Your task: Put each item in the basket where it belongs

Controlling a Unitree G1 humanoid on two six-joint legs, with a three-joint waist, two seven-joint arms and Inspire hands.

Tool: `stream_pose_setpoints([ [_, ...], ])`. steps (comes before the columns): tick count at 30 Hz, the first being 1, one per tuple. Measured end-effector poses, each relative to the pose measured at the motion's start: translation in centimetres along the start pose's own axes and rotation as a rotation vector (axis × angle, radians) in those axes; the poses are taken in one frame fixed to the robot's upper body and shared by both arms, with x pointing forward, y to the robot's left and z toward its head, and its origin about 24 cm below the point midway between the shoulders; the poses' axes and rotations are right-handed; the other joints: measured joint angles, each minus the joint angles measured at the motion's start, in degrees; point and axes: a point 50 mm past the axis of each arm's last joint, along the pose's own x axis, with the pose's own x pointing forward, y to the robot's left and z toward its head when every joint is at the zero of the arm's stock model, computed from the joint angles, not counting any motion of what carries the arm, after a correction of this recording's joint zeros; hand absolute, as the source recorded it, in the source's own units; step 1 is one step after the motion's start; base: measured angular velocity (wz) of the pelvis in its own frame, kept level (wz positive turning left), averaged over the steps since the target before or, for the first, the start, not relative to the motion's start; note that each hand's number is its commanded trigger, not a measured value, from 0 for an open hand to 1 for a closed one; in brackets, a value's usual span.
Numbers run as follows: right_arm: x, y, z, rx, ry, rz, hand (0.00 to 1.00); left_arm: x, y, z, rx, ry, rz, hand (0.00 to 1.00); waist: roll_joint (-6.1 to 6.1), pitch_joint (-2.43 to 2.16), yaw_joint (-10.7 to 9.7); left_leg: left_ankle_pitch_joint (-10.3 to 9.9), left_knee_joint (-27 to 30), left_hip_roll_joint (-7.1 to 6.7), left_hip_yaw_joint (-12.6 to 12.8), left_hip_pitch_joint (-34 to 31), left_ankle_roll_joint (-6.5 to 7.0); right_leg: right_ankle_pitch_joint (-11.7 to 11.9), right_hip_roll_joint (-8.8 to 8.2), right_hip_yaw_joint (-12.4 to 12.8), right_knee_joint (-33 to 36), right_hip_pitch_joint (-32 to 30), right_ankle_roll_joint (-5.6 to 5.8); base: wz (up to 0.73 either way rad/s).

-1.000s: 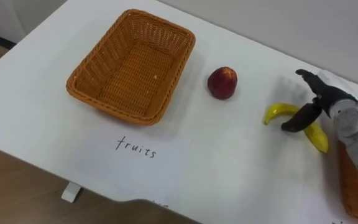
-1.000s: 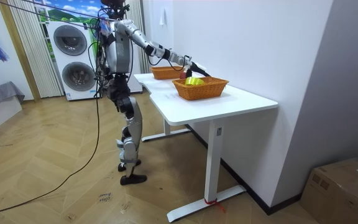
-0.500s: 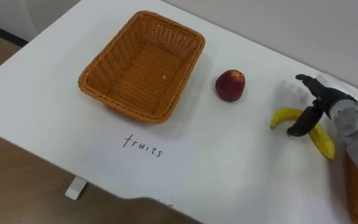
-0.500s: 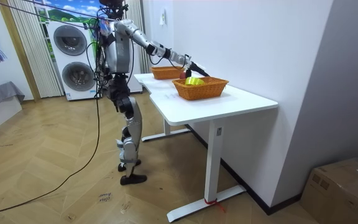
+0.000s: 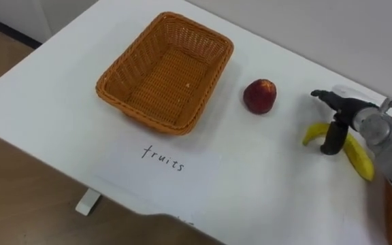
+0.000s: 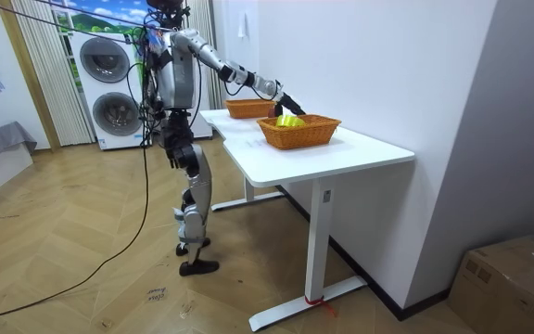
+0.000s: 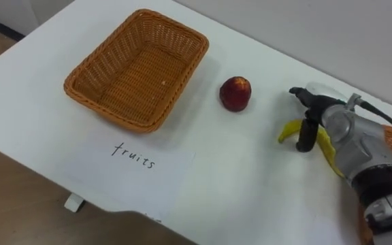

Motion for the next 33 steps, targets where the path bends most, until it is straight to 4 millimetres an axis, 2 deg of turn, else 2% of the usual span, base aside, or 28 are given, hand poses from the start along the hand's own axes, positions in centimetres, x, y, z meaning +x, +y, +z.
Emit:
stream_pose_setpoints([
  [6, 0.0, 0.3, -0.3, -0.017, 0.015, 0.072, 0.0, 0.2, 0.4, 0.9, -0.001, -0.023, 0.002, 0.0, -0.22, 0.11, 0.11, 0.0, 0.12, -0.06, -0.35, -0.21, -0.01, 0.01, 0.04, -1.18, 0.01, 0.07, 0.01, 0.02],
  [7, -0.1, 0.3, -0.4, -0.024, 0.018, 0.084, 0.1, 0.2, 0.4, 1.1, -0.001, -0.028, 0.004, 0.0, -0.23, 0.12, 0.26, 0.0, 0.07, -0.12, -0.39, -0.19, -0.01, 0.02, 0.07, -1.17, 0.0, 0.06, 0.01, 0.0],
  [8, -0.1, 0.4, -0.4, -0.025, 0.018, 0.087, 0.69, 0.3, 0.5, 1.1, 0.0, -0.03, 0.005, 0.0, -0.23, 0.12, 0.29, 0.0, 0.06, -0.14, -0.4, -0.17, 0.0, 0.02, 0.09, -1.15, -0.01, 0.06, 0.01, 0.0],
  [9, -0.1, 0.5, -0.4, -0.03, 0.02, 0.096, 1.0, 0.3, 0.6, 1.2, 0.002, -0.033, 0.007, 0.0, -0.23, 0.12, 0.5, 0.0, 0.06, -0.15, -0.4, -0.16, 0.0, 0.03, 0.11, -1.17, -0.01, 0.06, 0.01, -0.04],
  [19, -0.3, -0.2, -1.8, -0.05, 0.103, 0.028, 1.0, 0.3, 0.6, 1.7, 0.058, -0.053, 0.002, 0.0, -0.13, 0.21, 2.77, 0.02, -0.02, -0.05, -1.16, 0.11, -0.08, 0.15, 0.03, -2.5, -0.11, 0.22, 0.03, 0.04],
  [23, -0.3, -0.4, -2.0, -0.091, 0.118, 0.017, 1.0, 0.3, 0.7, 1.7, 0.064, -0.054, 0.004, 0.0, -0.31, 0.48, 2.93, 0.01, -0.41, -0.02, -1.47, 0.09, -0.1, 0.15, 0.05, -3.01, -0.12, 0.21, 0.03, 0.06],
  [27, -0.3, -0.4, -1.9, -0.094, 0.115, 0.016, 1.0, 0.4, 1.0, 1.8, 0.068, -0.057, 0.013, 0.0, -1.03, 0.85, 2.91, 0.0, -0.39, -0.03, -1.54, 0.02, -0.1, 0.16, 0.03, -3.32, -0.12, 0.3, 0.05, 0.0],
  [33, -0.3, -0.3, -2.0, -0.093, 0.126, 0.021, 1.0, 0.5, 1.3, 2.4, 0.066, -0.07, 0.037, 0.0, -1.07, 0.86, 3.03, -0.09, -0.65, -0.04, -1.52, 0.05, 0.05, 0.41, -0.02, -3.93, -0.18, 0.07, 0.43, 0.0],
])
